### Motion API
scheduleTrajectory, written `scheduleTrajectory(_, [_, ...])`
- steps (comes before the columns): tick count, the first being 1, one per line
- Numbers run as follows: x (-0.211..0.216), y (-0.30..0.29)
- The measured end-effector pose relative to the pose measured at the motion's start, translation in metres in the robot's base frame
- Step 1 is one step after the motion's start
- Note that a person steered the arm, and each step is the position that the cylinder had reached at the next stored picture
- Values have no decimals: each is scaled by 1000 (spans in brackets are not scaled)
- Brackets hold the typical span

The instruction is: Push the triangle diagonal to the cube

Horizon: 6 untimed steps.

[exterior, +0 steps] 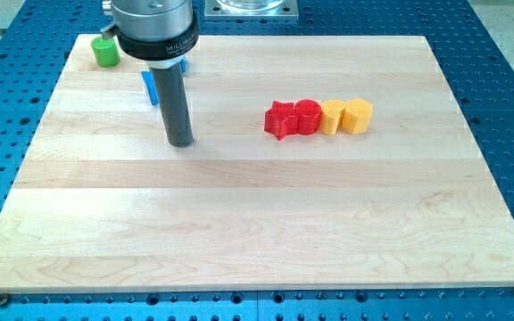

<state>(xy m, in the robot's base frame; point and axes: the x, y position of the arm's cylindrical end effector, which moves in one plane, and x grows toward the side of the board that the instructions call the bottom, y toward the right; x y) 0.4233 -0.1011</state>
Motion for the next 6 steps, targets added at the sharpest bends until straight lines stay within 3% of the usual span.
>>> scheduleTrajectory(2, [-21, -30])
scheduleTrajectory(3, [-56, -98])
scheduleTrajectory(6, [-82, -93])
